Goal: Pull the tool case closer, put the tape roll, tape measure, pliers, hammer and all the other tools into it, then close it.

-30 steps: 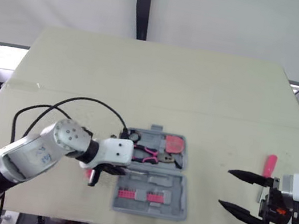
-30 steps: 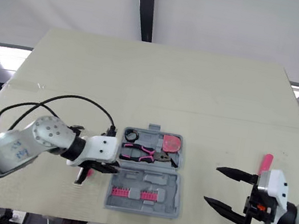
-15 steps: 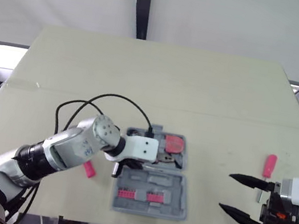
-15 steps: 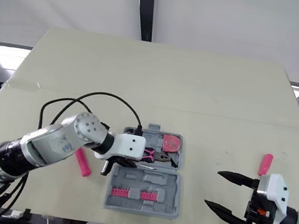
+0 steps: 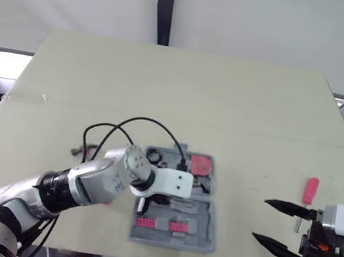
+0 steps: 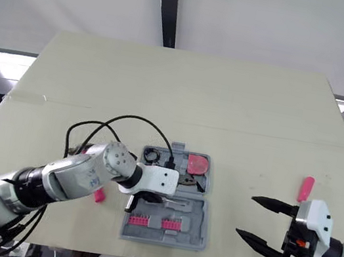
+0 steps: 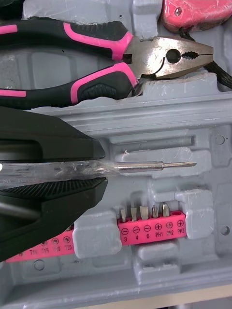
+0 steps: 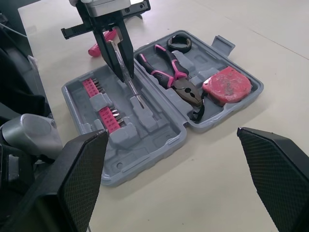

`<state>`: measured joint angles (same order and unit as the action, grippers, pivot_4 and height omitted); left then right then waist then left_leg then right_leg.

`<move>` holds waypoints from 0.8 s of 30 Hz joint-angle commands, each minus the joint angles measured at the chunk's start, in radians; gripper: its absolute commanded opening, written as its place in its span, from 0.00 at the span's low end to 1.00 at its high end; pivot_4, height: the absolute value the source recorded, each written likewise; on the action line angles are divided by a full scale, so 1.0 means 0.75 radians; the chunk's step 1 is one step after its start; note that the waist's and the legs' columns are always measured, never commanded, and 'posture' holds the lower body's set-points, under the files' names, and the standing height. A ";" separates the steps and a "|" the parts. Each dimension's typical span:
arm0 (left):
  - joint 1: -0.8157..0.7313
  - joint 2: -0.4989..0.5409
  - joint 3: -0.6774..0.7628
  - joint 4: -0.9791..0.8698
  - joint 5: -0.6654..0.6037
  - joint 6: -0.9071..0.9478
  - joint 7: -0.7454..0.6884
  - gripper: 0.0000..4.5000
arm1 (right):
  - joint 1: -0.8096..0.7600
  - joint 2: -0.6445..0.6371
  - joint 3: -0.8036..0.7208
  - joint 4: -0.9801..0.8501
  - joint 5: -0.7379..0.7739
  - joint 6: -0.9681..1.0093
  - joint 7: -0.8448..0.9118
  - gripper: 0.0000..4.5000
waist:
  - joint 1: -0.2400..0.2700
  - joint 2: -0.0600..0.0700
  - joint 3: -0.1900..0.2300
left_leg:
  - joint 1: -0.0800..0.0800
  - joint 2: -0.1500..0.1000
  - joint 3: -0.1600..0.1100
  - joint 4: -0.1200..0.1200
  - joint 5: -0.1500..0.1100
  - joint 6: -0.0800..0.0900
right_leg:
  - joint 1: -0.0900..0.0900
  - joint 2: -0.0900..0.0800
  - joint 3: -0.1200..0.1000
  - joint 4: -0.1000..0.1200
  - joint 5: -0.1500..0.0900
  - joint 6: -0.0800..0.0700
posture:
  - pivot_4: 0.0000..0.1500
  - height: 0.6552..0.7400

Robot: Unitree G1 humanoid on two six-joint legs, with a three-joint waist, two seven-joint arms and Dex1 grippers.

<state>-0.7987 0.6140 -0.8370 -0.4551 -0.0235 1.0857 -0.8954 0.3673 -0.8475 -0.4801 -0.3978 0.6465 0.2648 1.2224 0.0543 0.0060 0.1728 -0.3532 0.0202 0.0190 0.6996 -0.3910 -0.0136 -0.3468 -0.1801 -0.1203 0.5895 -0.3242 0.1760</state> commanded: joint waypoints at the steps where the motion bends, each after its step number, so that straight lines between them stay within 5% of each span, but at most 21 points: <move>1: -0.038 -0.031 -0.023 0.010 0.033 0.043 0.034 0.01 | 0.009 0.009 -0.053 -0.043 0.015 -0.011 -0.016 1.00 | 0.001 0.000 0.000 | 0.000 0.000 0.000 0.000 0.000 0.000 | 0.000 0.000 0.000 0.000 0.000 0.000 | 1.00 1.00; 24: -0.059 -0.099 -0.071 0.125 0.064 0.011 0.082 0.01 | 0.096 0.015 -0.112 -0.091 0.019 -0.014 -0.019 1.00 | 0.001 0.000 0.000 | 0.000 0.000 0.000 0.000 0.000 0.000 | 0.000 0.000 0.000 0.000 0.000 0.000 | 1.00 1.00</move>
<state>-0.8341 0.5449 -0.8838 -0.3529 0.0059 1.1004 -0.8399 0.4288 -0.8407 -0.5268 -0.4317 0.6474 0.2651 1.1958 0.0551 0.0060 0.1728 -0.3530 0.0201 0.0189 0.6998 -0.3909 -0.0135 -0.3467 -0.1802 -0.1204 0.5899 -0.3242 0.1760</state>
